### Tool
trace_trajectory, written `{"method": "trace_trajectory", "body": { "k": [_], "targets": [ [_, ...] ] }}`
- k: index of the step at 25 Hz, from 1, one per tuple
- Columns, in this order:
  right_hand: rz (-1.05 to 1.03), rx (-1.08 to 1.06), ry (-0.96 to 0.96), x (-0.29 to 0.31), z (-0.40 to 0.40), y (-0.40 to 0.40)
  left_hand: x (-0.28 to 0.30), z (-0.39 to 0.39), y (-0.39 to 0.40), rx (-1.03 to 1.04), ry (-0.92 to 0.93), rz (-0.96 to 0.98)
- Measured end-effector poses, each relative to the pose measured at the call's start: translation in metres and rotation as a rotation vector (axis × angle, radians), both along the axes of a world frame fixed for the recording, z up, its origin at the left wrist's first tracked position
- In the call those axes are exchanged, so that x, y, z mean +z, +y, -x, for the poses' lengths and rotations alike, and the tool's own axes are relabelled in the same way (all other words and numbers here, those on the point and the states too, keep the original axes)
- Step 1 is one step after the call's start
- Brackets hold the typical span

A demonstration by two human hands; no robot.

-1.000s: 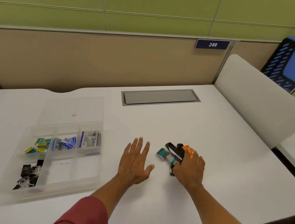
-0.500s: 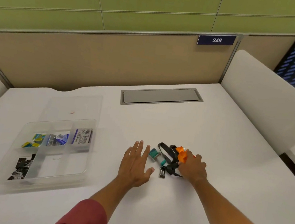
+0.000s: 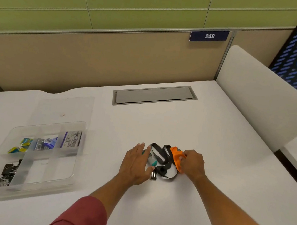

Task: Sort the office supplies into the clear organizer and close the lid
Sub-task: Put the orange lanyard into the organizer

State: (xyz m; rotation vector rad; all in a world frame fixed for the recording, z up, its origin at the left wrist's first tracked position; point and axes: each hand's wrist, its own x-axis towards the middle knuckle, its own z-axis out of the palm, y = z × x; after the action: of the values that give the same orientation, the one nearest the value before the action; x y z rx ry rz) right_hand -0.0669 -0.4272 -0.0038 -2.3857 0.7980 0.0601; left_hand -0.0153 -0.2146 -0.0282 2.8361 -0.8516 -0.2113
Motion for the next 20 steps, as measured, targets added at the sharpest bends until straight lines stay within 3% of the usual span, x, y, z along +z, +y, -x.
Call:
{"method": "trace_trajectory", "body": {
  "k": [4, 7, 10, 14, 20],
  "targets": [
    [-0.037, -0.044, -0.150, 0.010, 0.008, -0.016, 0.009, -0.006, -0.031, -0.078, 0.115, 0.036],
    [-0.014, -0.121, -0.249, 0.016, 0.014, -0.028, 0.012, -0.009, -0.055, -0.152, 0.212, -0.055],
    [-0.003, -0.145, -0.276, 0.018, 0.020, -0.038, 0.014, -0.010, -0.071, -0.243, 0.154, -0.200],
    [-0.007, -0.144, -0.259, 0.012, 0.026, -0.039, 0.015, -0.001, -0.084, -0.349, 0.048, -0.229],
    [-0.006, -0.111, -0.250, 0.006, 0.022, -0.030, 0.015, 0.017, -0.091, -0.309, 0.074, -0.280]
  ]
}}
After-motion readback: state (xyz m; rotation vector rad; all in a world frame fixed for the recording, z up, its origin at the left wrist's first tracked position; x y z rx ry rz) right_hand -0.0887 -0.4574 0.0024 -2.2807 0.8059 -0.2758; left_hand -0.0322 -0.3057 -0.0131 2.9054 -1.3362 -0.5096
